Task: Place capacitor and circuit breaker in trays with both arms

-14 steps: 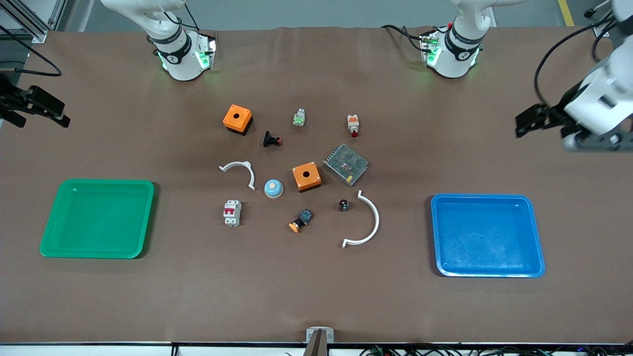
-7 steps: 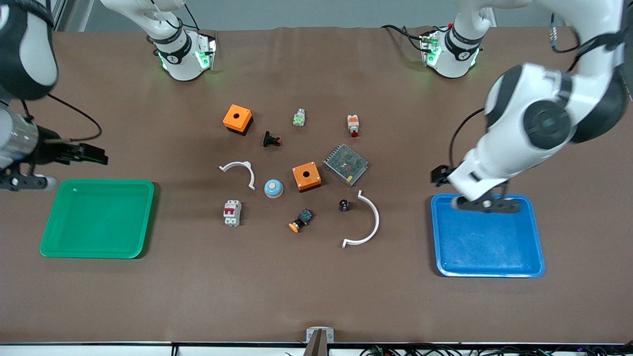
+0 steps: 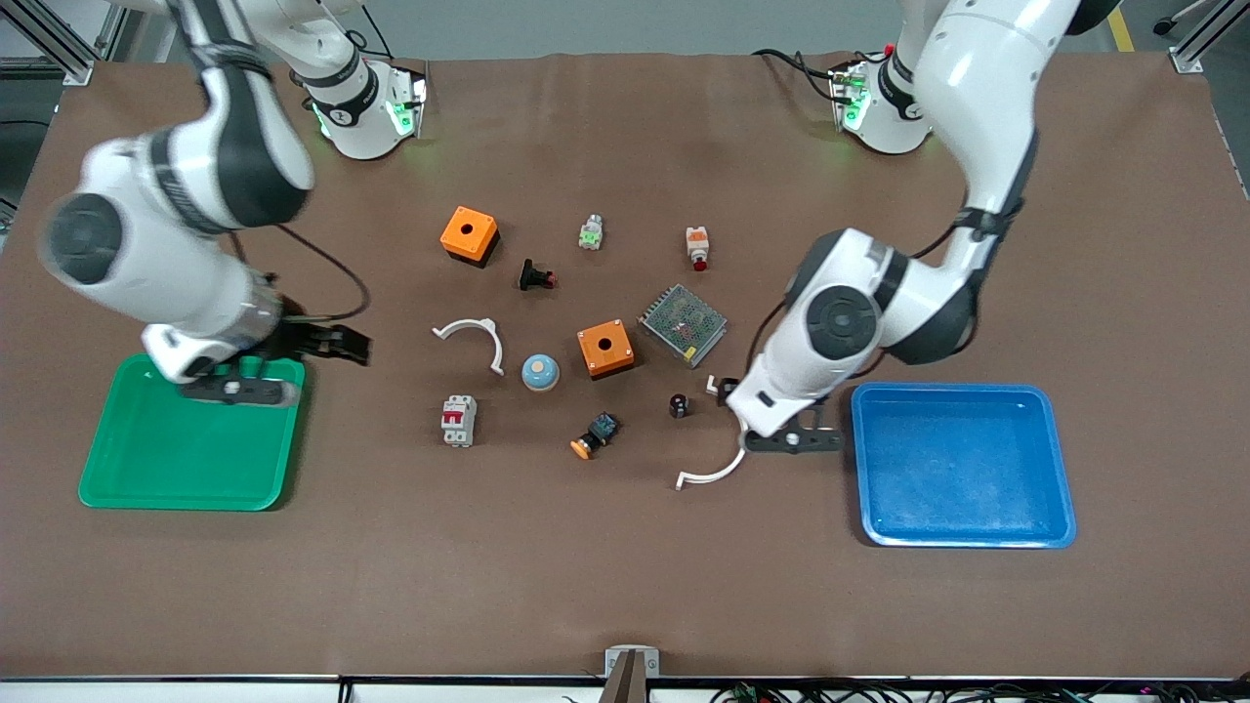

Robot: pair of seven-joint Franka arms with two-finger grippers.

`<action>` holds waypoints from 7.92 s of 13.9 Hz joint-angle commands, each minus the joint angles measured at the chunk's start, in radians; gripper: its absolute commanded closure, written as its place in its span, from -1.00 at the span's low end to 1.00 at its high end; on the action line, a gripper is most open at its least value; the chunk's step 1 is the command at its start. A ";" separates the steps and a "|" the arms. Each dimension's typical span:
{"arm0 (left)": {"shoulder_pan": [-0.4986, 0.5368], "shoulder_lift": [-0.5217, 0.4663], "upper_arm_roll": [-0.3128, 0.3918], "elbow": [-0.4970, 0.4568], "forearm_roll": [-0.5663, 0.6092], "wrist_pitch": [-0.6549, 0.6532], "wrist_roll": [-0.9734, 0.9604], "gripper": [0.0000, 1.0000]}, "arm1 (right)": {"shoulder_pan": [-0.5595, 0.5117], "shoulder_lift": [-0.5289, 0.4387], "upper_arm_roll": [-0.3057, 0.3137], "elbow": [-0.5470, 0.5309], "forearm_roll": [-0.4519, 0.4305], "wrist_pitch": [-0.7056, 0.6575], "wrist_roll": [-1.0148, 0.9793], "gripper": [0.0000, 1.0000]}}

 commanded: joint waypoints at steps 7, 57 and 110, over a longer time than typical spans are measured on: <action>-0.103 0.159 0.021 0.057 0.025 0.184 -0.097 -0.34 | 0.105 0.234 -0.010 -0.059 0.003 0.374 0.084 -1.00; 0.576 0.060 0.032 -0.009 0.123 0.097 0.610 -1.00 | -0.596 0.407 0.040 0.142 -0.017 0.375 -0.750 -1.00; 0.379 -0.691 0.118 -0.046 -0.056 -0.696 0.493 -1.00 | -0.219 -0.281 -0.064 0.236 -0.086 -0.559 -0.287 -1.00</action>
